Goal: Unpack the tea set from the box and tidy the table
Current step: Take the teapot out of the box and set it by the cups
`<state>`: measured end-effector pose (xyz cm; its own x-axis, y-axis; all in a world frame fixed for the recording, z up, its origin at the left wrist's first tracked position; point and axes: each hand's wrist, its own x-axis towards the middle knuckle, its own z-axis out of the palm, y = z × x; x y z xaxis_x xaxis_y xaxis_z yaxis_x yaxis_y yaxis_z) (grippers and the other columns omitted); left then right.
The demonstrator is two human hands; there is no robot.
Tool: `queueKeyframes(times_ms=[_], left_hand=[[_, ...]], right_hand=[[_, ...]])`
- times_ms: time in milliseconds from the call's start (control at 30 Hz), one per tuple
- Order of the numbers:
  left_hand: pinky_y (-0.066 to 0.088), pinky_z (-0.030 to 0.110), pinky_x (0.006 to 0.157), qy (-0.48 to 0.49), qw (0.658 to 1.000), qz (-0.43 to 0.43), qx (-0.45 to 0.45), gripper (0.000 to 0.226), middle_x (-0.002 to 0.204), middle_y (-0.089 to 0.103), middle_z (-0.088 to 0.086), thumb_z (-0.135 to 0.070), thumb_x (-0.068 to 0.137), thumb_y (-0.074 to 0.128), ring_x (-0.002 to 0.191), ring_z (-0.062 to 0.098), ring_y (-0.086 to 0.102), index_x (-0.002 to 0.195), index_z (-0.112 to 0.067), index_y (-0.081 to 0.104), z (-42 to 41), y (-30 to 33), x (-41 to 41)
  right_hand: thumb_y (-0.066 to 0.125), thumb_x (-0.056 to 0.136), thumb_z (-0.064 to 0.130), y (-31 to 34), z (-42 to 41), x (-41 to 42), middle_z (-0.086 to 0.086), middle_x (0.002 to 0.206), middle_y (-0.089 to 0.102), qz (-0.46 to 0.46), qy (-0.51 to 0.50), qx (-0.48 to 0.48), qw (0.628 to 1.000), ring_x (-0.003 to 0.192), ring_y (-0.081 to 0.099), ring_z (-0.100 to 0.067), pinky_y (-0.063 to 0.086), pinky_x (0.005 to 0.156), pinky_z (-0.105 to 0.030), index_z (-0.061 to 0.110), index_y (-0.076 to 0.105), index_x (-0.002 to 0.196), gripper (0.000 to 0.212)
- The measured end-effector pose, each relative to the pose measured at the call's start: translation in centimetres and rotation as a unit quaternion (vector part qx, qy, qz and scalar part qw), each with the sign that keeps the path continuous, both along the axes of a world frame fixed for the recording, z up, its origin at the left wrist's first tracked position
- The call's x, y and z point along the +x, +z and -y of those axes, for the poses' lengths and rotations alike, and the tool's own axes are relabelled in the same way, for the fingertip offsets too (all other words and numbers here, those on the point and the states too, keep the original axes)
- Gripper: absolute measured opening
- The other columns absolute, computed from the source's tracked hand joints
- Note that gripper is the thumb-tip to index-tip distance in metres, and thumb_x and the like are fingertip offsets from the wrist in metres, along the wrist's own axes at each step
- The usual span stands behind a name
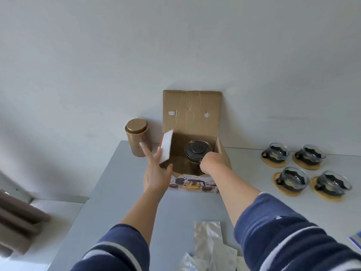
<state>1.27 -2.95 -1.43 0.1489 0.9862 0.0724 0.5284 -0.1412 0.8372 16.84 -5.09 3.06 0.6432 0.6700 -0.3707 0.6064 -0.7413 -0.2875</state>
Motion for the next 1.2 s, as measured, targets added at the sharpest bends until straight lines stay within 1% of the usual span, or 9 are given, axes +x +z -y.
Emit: queueKeyframes(times_ms=[100, 167, 233, 367, 600, 733, 867, 1033, 1200], left_hand=[[0.047, 0.039, 0.098, -0.035, 0.996, -0.075, -0.016, 0.069, 0.162, 0.013, -0.005, -0.026, 0.099, 0.046, 0.133, 0.028, 0.045, 0.153, -0.036, 0.004, -0.5, -0.4, 0.6], [0.048, 0.035, 0.097, -0.043, 0.993, -0.105, -0.035, 0.063, 0.163, -0.005, -0.005, -0.036, 0.100, 0.042, 0.139, 0.027, 0.037, 0.154, -0.034, 0.009, -0.5, -0.7, 0.7], [0.046, 0.036, 0.100, -0.054, 0.991, -0.115, -0.050, 0.068, 0.163, 0.004, -0.001, -0.045, 0.097, 0.043, 0.141, 0.027, 0.035, 0.154, -0.032, 0.008, -0.7, -0.8, 0.6], [0.051, 0.038, 0.093, -0.056, 0.989, -0.116, -0.074, 0.076, 0.150, 0.033, 0.007, -0.042, 0.095, 0.052, 0.123, 0.028, 0.051, 0.154, -0.029, 0.007, -1.8, -0.5, 0.5], [0.051, 0.043, 0.098, -0.041, 0.995, -0.057, -0.077, 0.066, 0.149, 0.035, 0.007, -0.019, 0.094, 0.054, 0.123, 0.031, 0.049, 0.153, -0.026, 0.024, -1.1, 0.4, 0.9], [0.047, 0.041, 0.102, -0.028, 0.992, -0.097, -0.071, 0.057, 0.152, 0.032, 0.007, -0.020, 0.096, 0.052, 0.125, 0.031, 0.048, 0.150, -0.020, 0.033, -0.5, 0.6, 1.0], [0.049, 0.043, 0.100, -0.016, 0.992, -0.104, -0.072, 0.067, 0.150, 0.034, 0.008, -0.016, 0.093, 0.057, 0.124, 0.032, 0.048, 0.152, -0.016, 0.025, -0.3, 0.7, 0.9], [0.053, 0.041, 0.094, 0.002, 0.988, -0.132, -0.081, 0.074, 0.147, 0.035, 0.007, -0.013, 0.089, 0.062, 0.121, 0.031, 0.049, 0.153, -0.017, 0.024, 0.4, 0.8, -0.2], [0.051, 0.041, 0.096, 0.032, 0.983, -0.171, -0.064, 0.074, 0.146, 0.036, 0.009, -0.015, 0.088, 0.062, 0.121, 0.032, 0.049, 0.152, -0.017, 0.025, 1.8, 0.7, -1.7]], right_hand=[[0.053, 0.097, 0.018, 0.1, 0.2, 0.1, -0.011, 0.118, 0.064, 0.002, -0.001, -0.002, 1.000, 0.101, 0.064, -0.024, 0.044, 0.065, -0.022, 0.004, 0.057, 0.127, 0.033], [0.051, 0.098, 0.020, 0.4, 0.4, 0.3, -0.010, 0.116, 0.064, 0.002, -0.005, 0.012, 1.000, 0.085, 0.062, -0.021, 0.037, 0.051, -0.021, 0.004, 0.056, 0.126, 0.033], [0.047, 0.099, 0.022, 0.6, 0.3, 0.8, -0.010, 0.109, 0.064, -0.014, -0.009, 0.043, 0.999, 0.077, 0.058, -0.022, 0.035, 0.050, -0.022, 0.004, 0.057, 0.124, 0.032], [0.047, 0.099, 0.028, 3.0, 1.1, 1.8, -0.004, 0.081, 0.056, -0.019, -0.020, 0.083, 0.996, 0.069, 0.062, -0.026, 0.054, 0.062, -0.034, 0.003, 0.058, 0.102, 0.027], [0.047, 0.098, 0.021, 9.5, 3.7, 5.5, -0.014, 0.111, 0.068, -0.079, -0.020, 0.170, 0.982, 0.083, 0.072, -0.039, 0.058, 0.084, -0.043, 0.006, 0.054, 0.101, 0.017], [0.046, 0.099, 0.032, 10.1, 5.4, 8.2, -0.017, 0.108, 0.070, -0.074, -0.079, 0.180, 0.978, 0.085, 0.071, -0.039, 0.057, 0.081, -0.040, -0.001, 0.055, 0.114, 0.038], [0.048, 0.098, 0.030, 7.5, 7.2, 10.5, -0.017, 0.108, 0.068, -0.044, -0.114, 0.195, 0.973, 0.086, 0.070, -0.039, 0.055, 0.060, -0.037, 0.004, 0.056, 0.101, 0.028], [0.051, 0.097, 0.029, 2.5, 8.4, 12.0, -0.023, 0.117, 0.063, -0.034, -0.149, 0.200, 0.968, 0.101, 0.064, -0.041, 0.055, 0.085, -0.050, -0.001, 0.056, 0.113, 0.034], [0.050, 0.099, 0.024, -1.3, 8.7, 12.9, -0.023, 0.126, 0.058, -0.045, -0.160, 0.186, 0.968, 0.114, 0.057, -0.041, 0.048, 0.089, -0.042, -0.002, 0.049, 0.124, 0.037]])
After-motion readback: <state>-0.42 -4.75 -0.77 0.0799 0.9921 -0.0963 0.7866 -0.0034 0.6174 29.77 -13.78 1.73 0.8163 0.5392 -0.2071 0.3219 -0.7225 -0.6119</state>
